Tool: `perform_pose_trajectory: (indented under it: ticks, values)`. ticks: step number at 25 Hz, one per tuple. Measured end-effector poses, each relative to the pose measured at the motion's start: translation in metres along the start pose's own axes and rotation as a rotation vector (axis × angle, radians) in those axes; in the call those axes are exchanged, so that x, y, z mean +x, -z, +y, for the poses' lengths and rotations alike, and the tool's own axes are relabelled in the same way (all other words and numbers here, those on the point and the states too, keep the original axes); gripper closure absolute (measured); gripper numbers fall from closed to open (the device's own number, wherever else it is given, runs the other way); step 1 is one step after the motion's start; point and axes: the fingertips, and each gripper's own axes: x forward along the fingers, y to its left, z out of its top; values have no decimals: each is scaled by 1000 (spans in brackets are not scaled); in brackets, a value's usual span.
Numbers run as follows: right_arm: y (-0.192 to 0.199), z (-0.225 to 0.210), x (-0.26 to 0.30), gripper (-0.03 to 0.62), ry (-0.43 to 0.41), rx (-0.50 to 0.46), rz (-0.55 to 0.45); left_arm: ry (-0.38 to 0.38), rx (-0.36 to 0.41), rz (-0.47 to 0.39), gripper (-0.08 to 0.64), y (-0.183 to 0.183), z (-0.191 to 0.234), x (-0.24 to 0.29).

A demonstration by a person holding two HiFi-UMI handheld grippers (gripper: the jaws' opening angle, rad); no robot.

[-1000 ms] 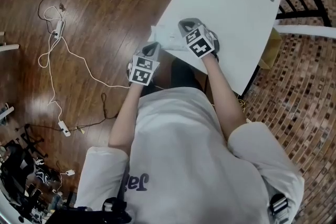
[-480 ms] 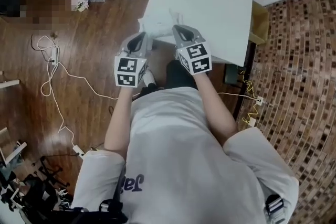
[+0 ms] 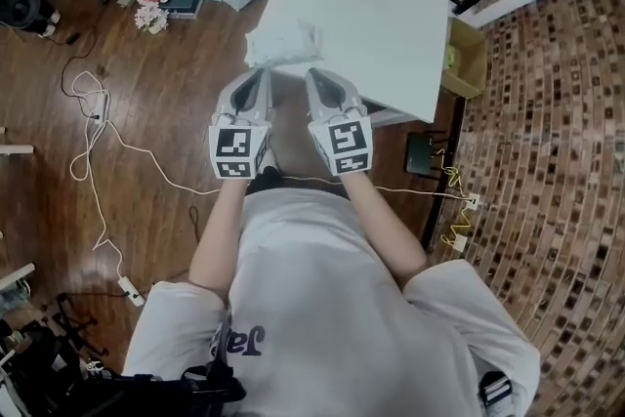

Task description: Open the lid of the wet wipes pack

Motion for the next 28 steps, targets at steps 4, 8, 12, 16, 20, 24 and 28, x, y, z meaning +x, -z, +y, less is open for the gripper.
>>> perform_pose_trajectory:
  ticks: [4,8,12,16,20,24,28]
  values:
    - [1,-5,-78,603,47,-22,-30,-70,45,-26,545,-7,-49,-50]
    - [17,12,-162,603,67,-77,-10,-157,20,-25,545,-11,-103,-113]
    - [23,30,-209,603,11,0,-1,-195,48,-44,545,-21,-140,-160]
    - [-12,40,-233,603,6,43,-73,-204,71,-94,545,-44,-144,-193]
    - [-46,41,-237,603,42,33,-139,-182,91,-153,545,-68,-140,-205]
    - [-59,50,-244,601,37,7,-156,-178,59,-169,545,-66,-142,-218]
    - [-54,85,-248,601,0,-5,-134,-158,-15,-175,545,-56,-137,-236]
